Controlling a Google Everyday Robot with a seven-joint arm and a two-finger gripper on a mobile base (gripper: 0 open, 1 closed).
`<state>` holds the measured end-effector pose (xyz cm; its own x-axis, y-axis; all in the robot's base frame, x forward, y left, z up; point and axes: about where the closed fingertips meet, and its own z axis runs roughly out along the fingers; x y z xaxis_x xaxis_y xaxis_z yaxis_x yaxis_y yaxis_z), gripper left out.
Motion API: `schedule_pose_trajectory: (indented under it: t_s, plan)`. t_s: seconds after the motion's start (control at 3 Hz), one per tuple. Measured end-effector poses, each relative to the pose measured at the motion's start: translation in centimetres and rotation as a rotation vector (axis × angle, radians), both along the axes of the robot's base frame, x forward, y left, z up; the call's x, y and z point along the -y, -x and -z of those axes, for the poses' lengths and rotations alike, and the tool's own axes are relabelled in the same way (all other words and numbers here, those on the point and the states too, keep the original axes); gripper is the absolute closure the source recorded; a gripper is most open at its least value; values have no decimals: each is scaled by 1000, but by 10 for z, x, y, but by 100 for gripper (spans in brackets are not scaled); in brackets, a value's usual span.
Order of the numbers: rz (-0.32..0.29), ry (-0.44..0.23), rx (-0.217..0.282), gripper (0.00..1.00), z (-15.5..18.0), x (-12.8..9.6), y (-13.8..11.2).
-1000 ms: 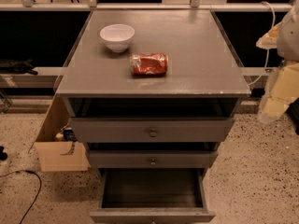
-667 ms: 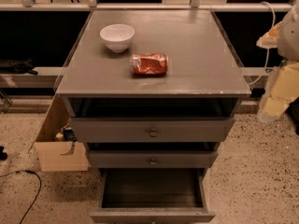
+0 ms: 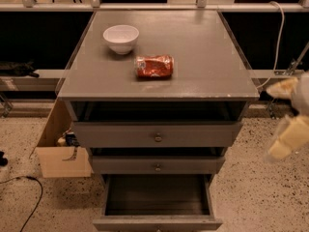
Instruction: Close bottom drawer
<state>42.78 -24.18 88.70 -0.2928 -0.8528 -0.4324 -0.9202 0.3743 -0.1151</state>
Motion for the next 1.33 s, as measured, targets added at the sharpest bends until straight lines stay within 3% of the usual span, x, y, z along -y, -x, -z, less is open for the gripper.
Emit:
schedule_pose_trajectory:
  t_s: [0.33,0.67,1.33]
  plan:
    - [26,-195,-91,0,71,-1,39]
    - [35,-238,-114,0,79,-4,51]
    - [58,-226,-118,0,86,-6,50]
